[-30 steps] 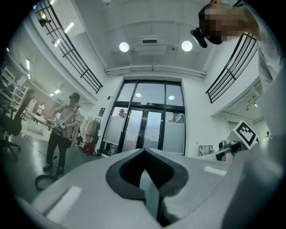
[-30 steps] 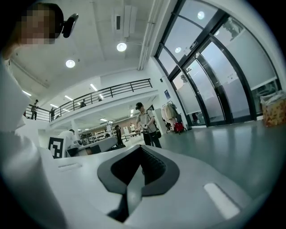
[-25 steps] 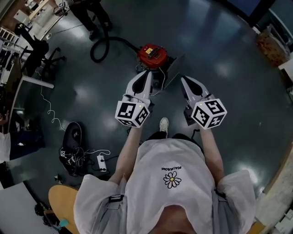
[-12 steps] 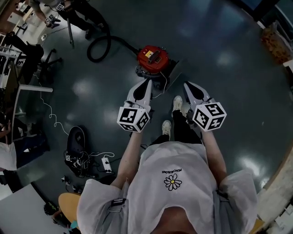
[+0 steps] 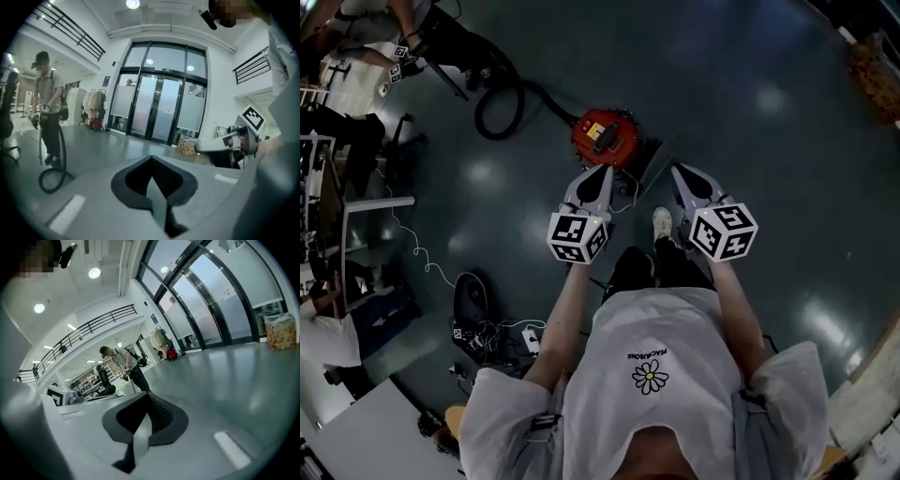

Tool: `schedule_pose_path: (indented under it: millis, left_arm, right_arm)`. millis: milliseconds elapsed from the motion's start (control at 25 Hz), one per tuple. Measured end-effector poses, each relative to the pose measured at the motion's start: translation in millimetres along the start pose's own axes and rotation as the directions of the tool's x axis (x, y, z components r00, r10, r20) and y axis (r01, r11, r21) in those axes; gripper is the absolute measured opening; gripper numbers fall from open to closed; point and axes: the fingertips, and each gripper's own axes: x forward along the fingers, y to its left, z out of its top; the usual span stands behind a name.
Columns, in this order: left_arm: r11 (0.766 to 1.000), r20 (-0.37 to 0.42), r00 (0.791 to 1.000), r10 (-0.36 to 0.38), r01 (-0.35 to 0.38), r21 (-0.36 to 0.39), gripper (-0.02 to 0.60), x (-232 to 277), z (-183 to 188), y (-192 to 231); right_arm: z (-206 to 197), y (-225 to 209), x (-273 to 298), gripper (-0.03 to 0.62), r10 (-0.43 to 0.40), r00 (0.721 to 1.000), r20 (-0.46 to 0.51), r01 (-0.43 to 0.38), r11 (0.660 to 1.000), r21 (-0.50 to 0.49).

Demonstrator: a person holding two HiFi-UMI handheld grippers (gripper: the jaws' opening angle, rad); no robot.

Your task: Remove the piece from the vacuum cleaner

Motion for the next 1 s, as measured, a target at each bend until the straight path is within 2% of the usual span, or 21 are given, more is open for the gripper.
schedule_pose_path:
  millis: [160, 280, 480, 600, 640, 720, 880, 1000]
  left_arm:
    - [0.999, -0.104, 0.994, -0.030, 0.035, 0.040, 0.001, 64.8, -26.3, 17.1]
    - [0.997, -0.207, 0.977, -0.051, 0.063, 0.051, 0.000, 107.1, -68.5, 35.8]
    - [0.995, -0.384, 0.922, -0.058, 0.085, 0.053, 0.000, 164.8, -165.6, 77.8]
    - [0.993, -0.464, 0.884, -0.057, 0.097, 0.062, 0.000, 188.5, -224.7, 98.6]
    - [0.993, -0.483, 0.874, -0.055, 0.100, 0.068, 0.000, 196.3, -241.7, 105.9]
    - [0.992, -0.507, 0.860, -0.050, 0.100, 0.073, 0.000, 210.9, -270.5, 117.9]
    - [0.990, -0.529, 0.847, -0.053, 0.114, 0.083, 0.000, 230.1, -314.0, 128.5]
    - [0.988, -0.547, 0.836, -0.044, 0.116, 0.097, 0.000, 234.3, -336.6, 132.3]
  right_arm:
    - [-11.5, -43.8, 31.3, 0.025, -0.023, 0.999, -0.039, 0.025, 0.999, 0.035]
    - [-36.6, -75.4, 51.6, 0.025, -0.056, 0.996, -0.072, 0.061, 0.996, 0.065]
    - [-90.8, -139.5, 105.3, 0.026, -0.132, 0.978, -0.162, 0.149, 0.984, 0.102]
    - [-125.8, -181.8, 141.4, 0.026, -0.161, 0.964, -0.211, 0.199, 0.965, 0.173]
    - [-138.8, -196.0, 154.5, 0.030, -0.161, 0.960, -0.228, 0.210, 0.955, 0.210]
    - [-168.4, -222.4, 179.5, 0.096, -0.151, 0.950, -0.274, 0.227, 0.935, 0.273]
    - [-218.7, -265.9, 214.3, 0.149, -0.163, 0.918, -0.362, 0.293, 0.893, 0.342]
    - [-248.1, -290.3, 230.1, 0.184, -0.189, 0.882, -0.431, 0.365, 0.854, 0.371]
